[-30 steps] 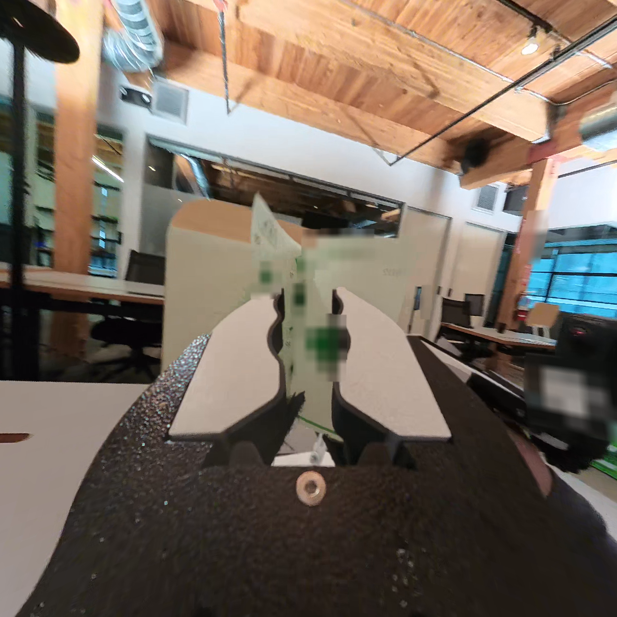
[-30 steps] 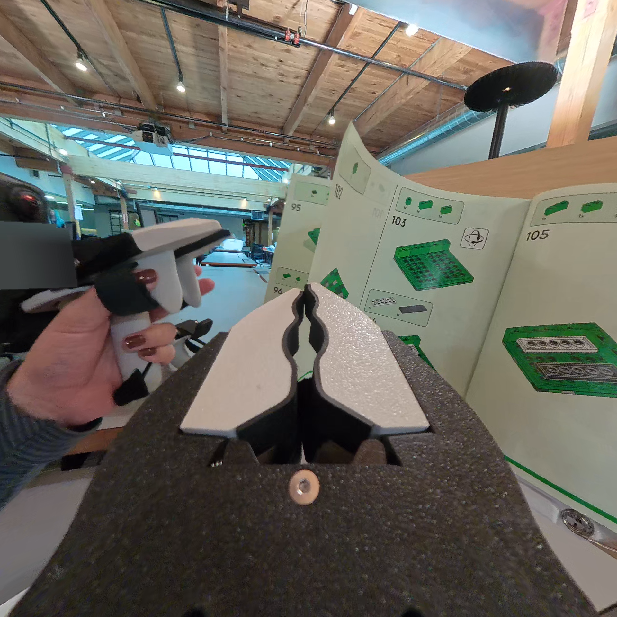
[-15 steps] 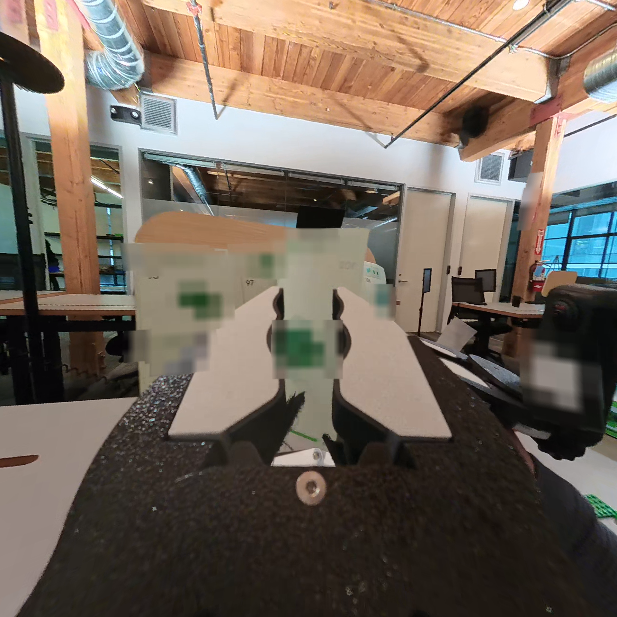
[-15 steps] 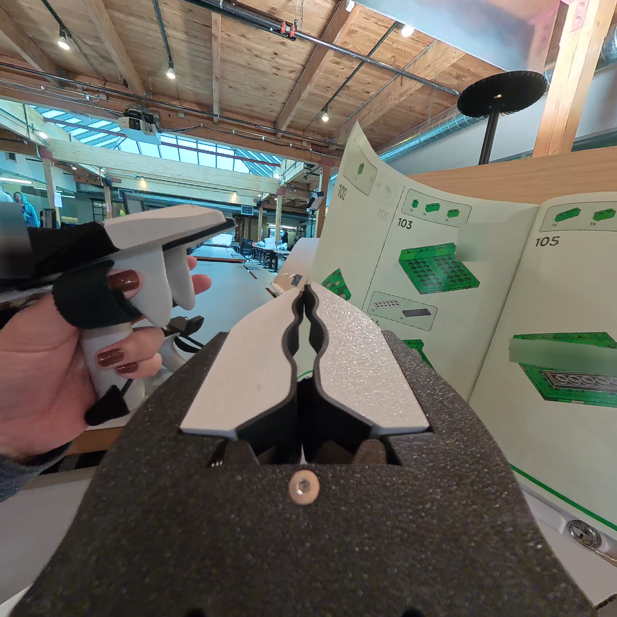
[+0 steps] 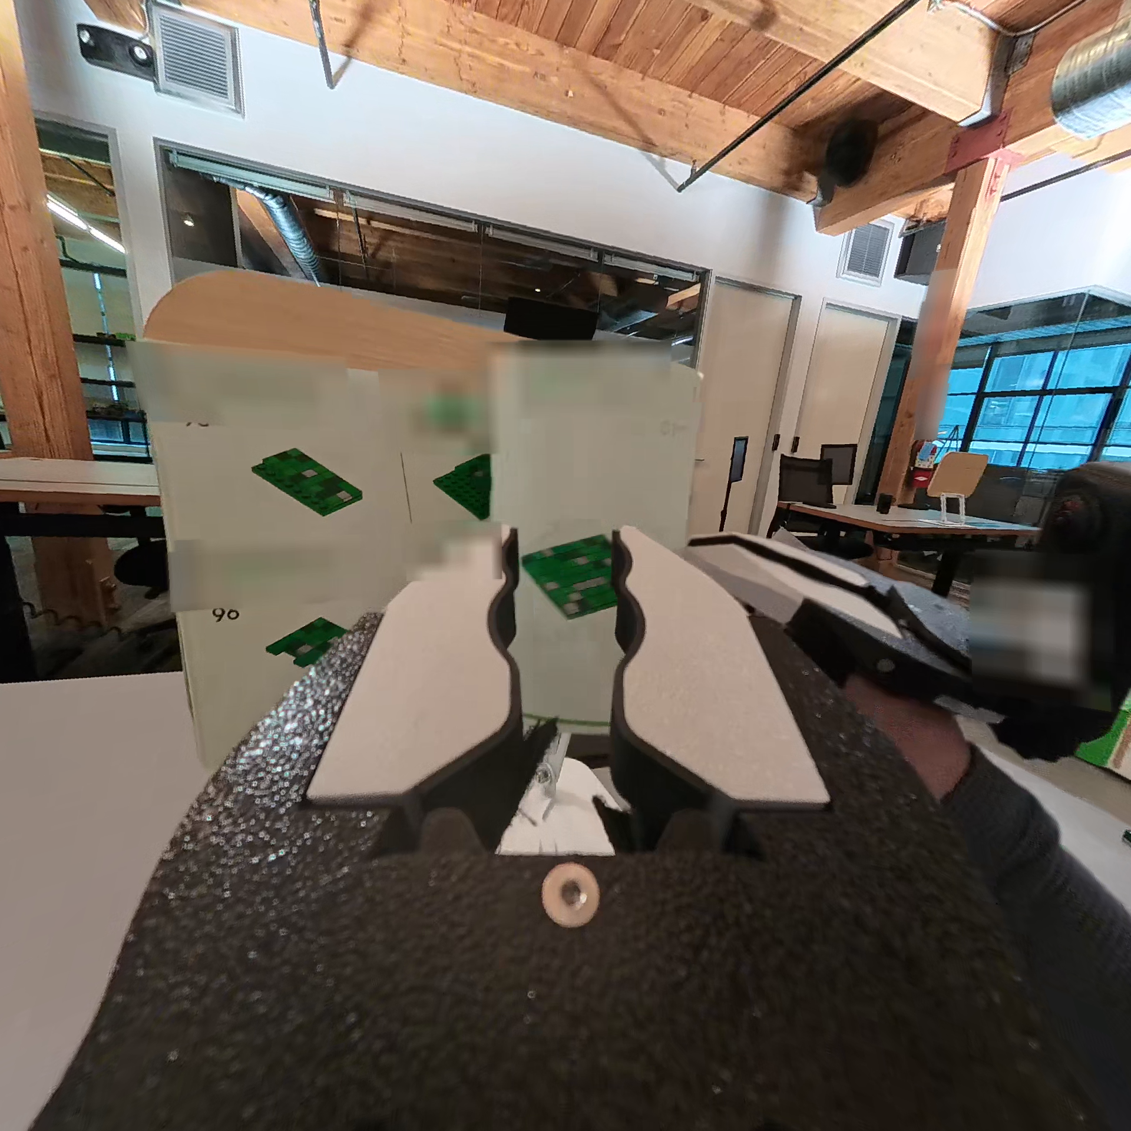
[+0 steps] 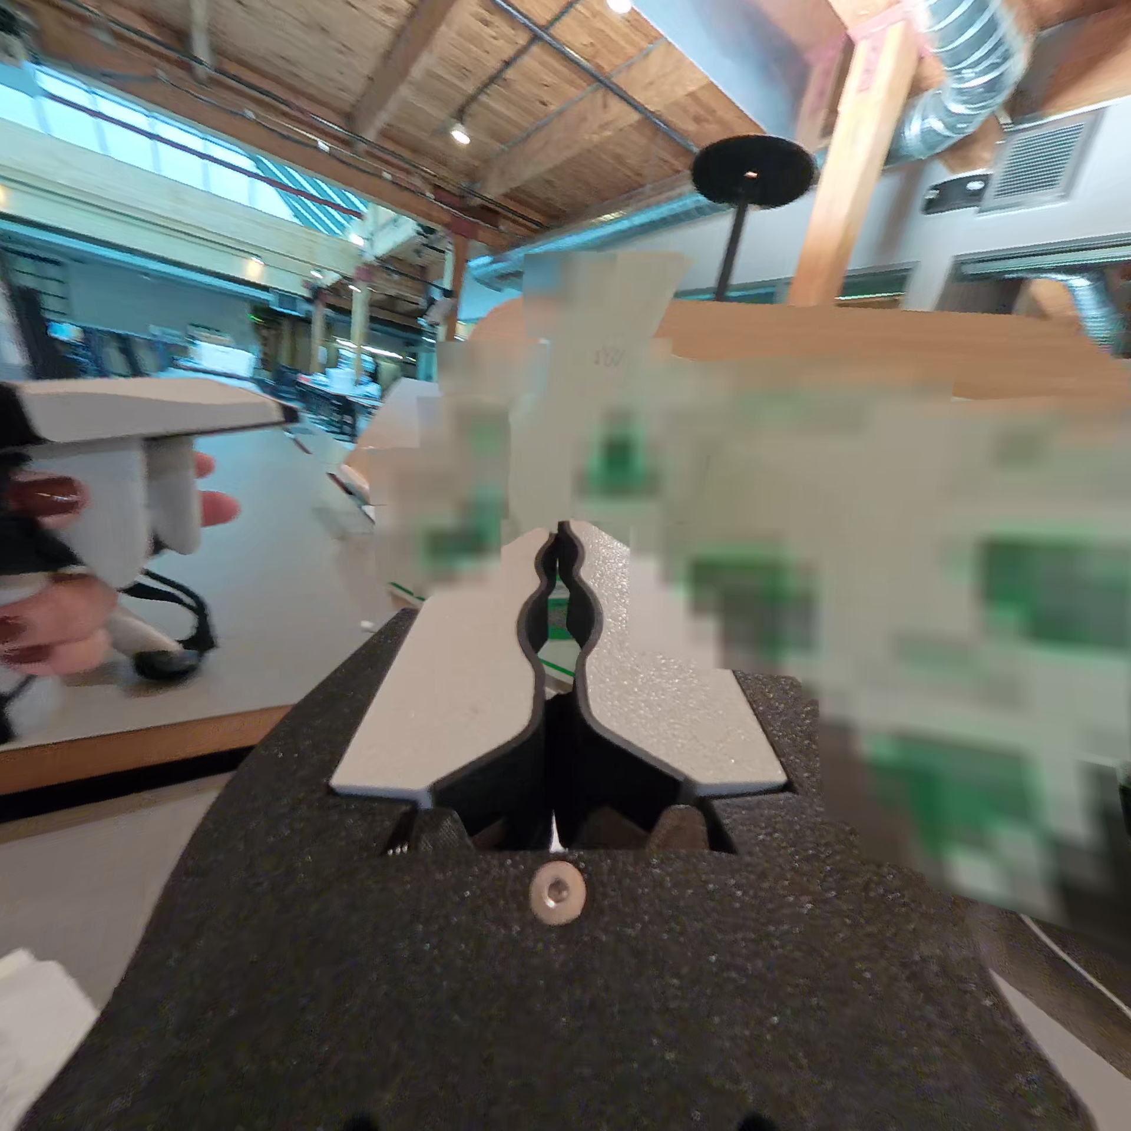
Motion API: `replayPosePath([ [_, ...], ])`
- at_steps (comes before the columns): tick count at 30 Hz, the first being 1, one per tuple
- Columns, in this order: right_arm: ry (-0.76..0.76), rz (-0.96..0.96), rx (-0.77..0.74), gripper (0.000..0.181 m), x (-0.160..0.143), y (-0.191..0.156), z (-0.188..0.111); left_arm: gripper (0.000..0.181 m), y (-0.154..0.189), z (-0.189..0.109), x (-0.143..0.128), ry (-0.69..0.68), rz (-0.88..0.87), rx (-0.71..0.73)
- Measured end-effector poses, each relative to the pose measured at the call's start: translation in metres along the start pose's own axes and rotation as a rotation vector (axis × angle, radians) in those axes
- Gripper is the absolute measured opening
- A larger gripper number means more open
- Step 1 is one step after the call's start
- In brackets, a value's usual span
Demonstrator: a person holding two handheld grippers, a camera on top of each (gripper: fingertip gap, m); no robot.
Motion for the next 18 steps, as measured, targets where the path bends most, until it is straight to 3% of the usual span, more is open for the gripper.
replayPosePath([
  [8,-0.035,-0.058,-0.276,0.0,0.001,0.056,-0.012,0.028,-0.014,-0.005,0.0,-0.014,-0.04,0.01],
  [15,-0.067,-0.107,-0.386,0.0,-0.006,0.084,-0.011,0.028,-0.029,-0.015,0.002,0.001,-0.058,0.059],
  [18,-0.065,-0.026,-0.358,0.0,-0.003,0.091,-0.014,0.028,-0.03,-0.015,0.001,-0.008,-0.066,0.053],
])
Point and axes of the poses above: each gripper's, where its closed fingertips meet, z out along the fingers, x out of its top, y = z × x across the jaws, the point moved 10 cm from there along -z, back along the fingers, and after that the axes turned 10 degrees about -x, right-handed, at the moved point
